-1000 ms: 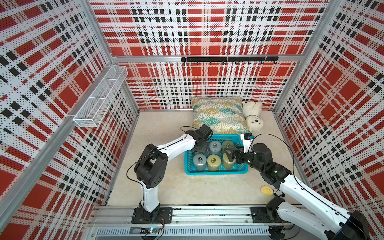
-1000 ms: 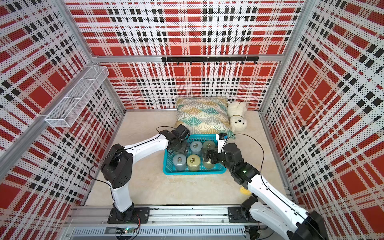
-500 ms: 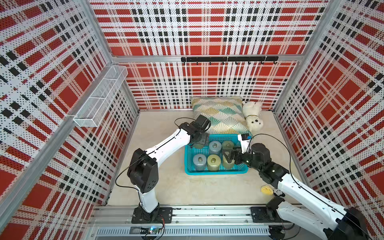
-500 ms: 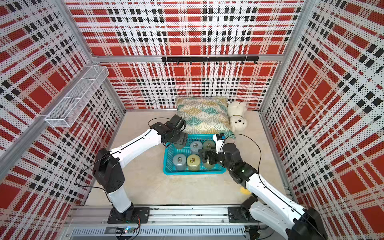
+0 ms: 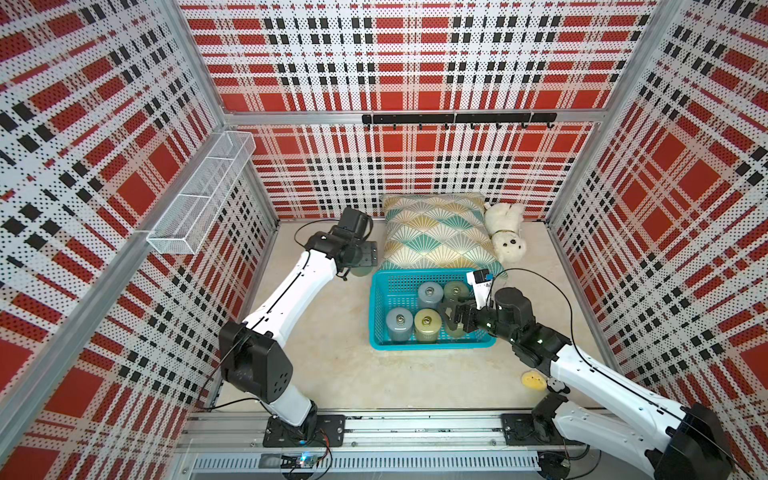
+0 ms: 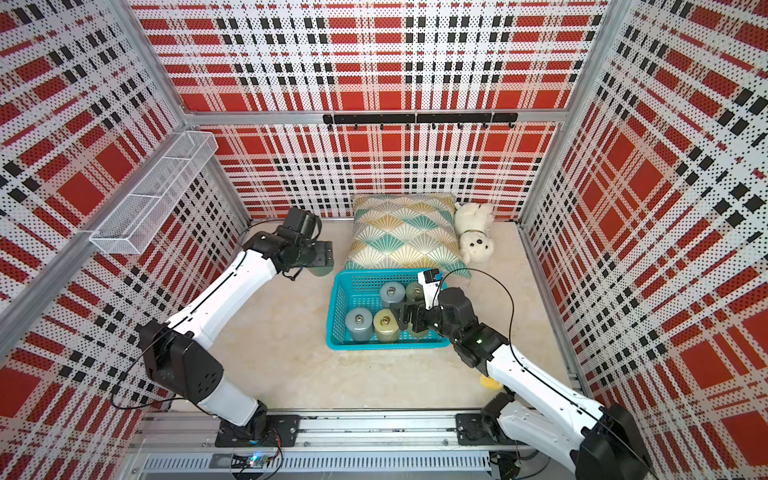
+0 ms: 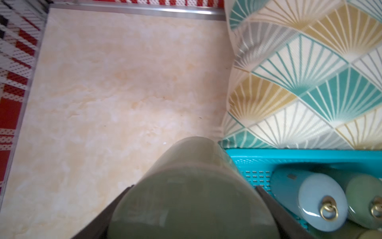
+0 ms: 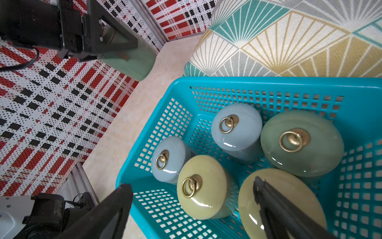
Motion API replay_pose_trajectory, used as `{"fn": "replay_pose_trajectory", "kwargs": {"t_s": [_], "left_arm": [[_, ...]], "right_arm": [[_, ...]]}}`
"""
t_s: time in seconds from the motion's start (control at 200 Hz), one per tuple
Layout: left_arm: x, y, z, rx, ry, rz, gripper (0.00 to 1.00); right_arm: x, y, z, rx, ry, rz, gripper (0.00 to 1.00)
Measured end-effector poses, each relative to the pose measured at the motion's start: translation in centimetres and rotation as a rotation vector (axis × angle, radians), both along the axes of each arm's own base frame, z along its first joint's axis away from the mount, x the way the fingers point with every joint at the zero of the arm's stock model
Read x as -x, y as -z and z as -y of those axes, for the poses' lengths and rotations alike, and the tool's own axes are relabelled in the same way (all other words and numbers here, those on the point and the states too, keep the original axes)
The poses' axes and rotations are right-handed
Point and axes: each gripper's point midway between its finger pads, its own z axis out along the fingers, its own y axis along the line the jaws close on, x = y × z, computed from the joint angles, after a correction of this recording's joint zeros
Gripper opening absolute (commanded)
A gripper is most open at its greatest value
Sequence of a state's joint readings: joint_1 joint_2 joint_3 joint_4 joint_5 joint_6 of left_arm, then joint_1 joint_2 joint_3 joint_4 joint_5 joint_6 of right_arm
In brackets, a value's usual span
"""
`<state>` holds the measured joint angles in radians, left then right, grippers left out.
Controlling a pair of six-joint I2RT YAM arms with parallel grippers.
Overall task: Take the tea canister out of the basket
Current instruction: Place the tea canister at the center of the board.
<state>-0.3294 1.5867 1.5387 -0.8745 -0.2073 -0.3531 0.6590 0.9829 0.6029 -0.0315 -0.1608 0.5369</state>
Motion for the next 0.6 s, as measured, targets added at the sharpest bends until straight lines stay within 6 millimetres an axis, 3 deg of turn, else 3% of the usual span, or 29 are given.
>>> {"fn": "replay_pose_trajectory", "kwargs": {"t_s": [0.145,0.256,0.351,0.596], "left_arm": [[0.0,1.9,-5.7,0.013,-0.125,-0.023,0.6],[0.4,4.6,-8.0,0.013,-0.181,-0.073,0.6],[0.4,6.5,-8.0,0.016,-0.18,-0.104,0.6],[-2.0,10.3,-5.0,0.022,-0.139,-0.123,0.61]], "right_arm": [[0.7,0.4,-1.0,0.022,-0.033,0.005,1.0],[1.1,0.6,-1.5,0.034,-0.053,0.011,1.0],[1.5,0.6,-1.9,0.041,-0.069,0.018,1.0],[1.6,0.4,-2.2,0.048,-0.08,0.042,1.0]]}}
